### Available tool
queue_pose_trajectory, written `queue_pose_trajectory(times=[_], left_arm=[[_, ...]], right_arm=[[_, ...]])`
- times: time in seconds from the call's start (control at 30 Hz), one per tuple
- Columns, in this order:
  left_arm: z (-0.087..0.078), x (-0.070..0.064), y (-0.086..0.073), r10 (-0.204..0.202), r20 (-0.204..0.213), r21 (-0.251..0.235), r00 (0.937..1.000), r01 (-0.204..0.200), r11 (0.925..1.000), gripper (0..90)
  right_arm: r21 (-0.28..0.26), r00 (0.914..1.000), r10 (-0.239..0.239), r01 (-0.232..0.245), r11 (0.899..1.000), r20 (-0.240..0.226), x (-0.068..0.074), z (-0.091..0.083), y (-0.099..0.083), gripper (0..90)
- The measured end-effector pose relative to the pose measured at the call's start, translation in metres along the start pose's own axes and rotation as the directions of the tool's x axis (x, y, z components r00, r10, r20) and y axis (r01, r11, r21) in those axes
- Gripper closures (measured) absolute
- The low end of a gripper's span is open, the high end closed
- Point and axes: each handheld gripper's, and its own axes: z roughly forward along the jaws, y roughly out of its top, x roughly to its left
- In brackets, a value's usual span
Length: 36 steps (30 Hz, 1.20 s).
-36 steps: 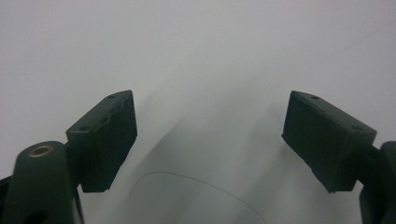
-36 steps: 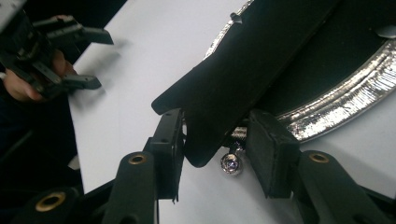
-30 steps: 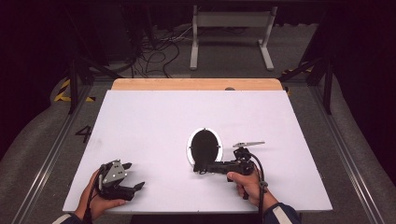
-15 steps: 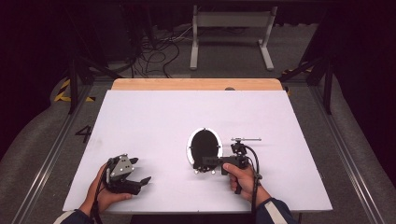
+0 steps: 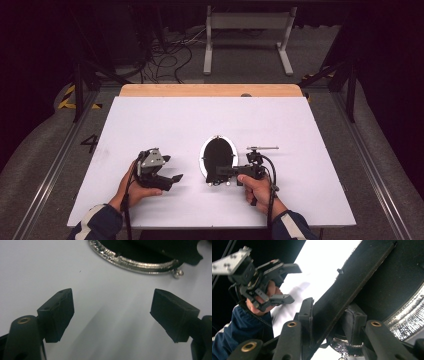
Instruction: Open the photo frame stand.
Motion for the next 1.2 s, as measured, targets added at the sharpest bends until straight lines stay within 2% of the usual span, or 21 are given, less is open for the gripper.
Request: queue_pose_trajectory(times=[0.07,0.2,0.27,0.33,0.43,0.5,0.63,0.67,0.7,0.73,0.77,0.87,0.9,0.93,1.0,1.1,1.2], left_arm=[[0.011,0.001,0.008,-0.011,0.027,-0.001,0.9996,0.011,0.9999,18.9],[0.022,0.004,0.015,-0.023,0.058,-0.004,0.9981,0.024,0.9997,18.3],[0.028,0.005,0.02,-0.044,0.091,-0.01,0.9949,0.045,0.9989,17.3],[0.034,0.005,0.023,-0.058,0.108,-0.021,0.9925,0.061,0.9979,17.0],[0.04,0.005,0.026,-0.066,0.124,-0.018,0.9901,0.068,0.9975,16.2],[0.044,0.006,0.029,-0.084,0.131,-0.025,0.9878,0.088,0.9958,16.3],[0.048,0.009,0.033,-0.082,0.13,-0.024,0.9881,0.086,0.996,18.1],[0.049,0.009,0.034,-0.097,0.14,-0.028,0.9855,0.102,0.9944,18.2],[0.05,0.01,0.035,-0.113,0.155,-0.035,0.9815,0.119,0.9922,18.5],[0.051,0.011,0.036,-0.099,0.166,-0.041,0.9811,0.107,0.9934,19.1],[0.052,0.01,0.036,-0.106,0.175,-0.045,0.9789,0.116,0.9923,19.2],[0.054,0.01,0.038,-0.084,0.188,-0.047,0.9786,0.094,0.9944,20.7],[0.055,0.01,0.038,-0.118,0.194,-0.05,0.9737,0.13,0.9902,20.7],[0.055,0.011,0.038,-0.118,0.209,-0.056,0.9708,0.132,0.9896,21.6],[0.054,0.012,0.039,-0.131,0.234,-0.063,0.9634,0.15,0.9867,23.2],[0.051,0.01,0.04,-0.139,0.298,-0.078,0.9444,0.169,0.9825,26.9],[0.05,0.008,0.042,-0.13,0.297,-0.07,0.946,0.157,0.9851,24.9]], right_arm=[[0.003,0.9997,-0.025,0.025,1.0,-0.007,0.001,0.0,0.0,65.5],[-0.002,0.9993,-0.034,0.034,0.999,-0.016,-0.001,0.0,0.0,65.7],[-0.003,0.9966,-0.082,0.082,0.997,-0.012,0.002,-0.001,-0.001,66.0],[-0.003,0.9924,-0.123,0.123,0.992,-0.008,0.005,-0.001,-0.001,66.2],[-0.005,0.9833,-0.182,0.182,0.983,-0.008,0.007,-0.001,-0.001,66.9],[-0.006,0.9721,-0.235,0.235,0.972,-0.006,0.01,-0.002,-0.002,67.5],[0.0,0.9505,-0.311,0.311,0.951,-0.005,0.017,-0.003,-0.004,70.2],[0.004,0.9444,-0.329,0.329,0.944,-0.008,0.018,-0.004,-0.005,70.8],[0.005,0.9414,-0.337,0.337,0.941,-0.011,0.019,-0.004,-0.005,71.4],[0.009,0.9366,-0.35,0.35,0.937,-0.015,0.02,-0.004,-0.005,71.9],[0.013,0.9333,-0.359,0.359,0.933,-0.015,0.02,-0.005,-0.005,72.1],[0.014,0.9285,-0.371,0.371,0.928,-0.016,0.02,-0.005,-0.006,72.1],[0.014,0.9285,-0.371,0.371,0.928,-0.016,0.02,-0.005,-0.006,72.1],[0.014,0.9298,-0.368,0.368,0.93,-0.018,0.02,-0.006,-0.006,72.2],[0.013,0.9269,-0.375,0.375,0.927,-0.02,0.02,-0.006,-0.006,72.2],[0.016,0.9198,-0.392,0.392,0.92,-0.017,0.021,-0.005,-0.006,72.2],[0.019,0.9151,-0.403,0.403,0.915,-0.018,0.022,-0.006,-0.006,72.3]])
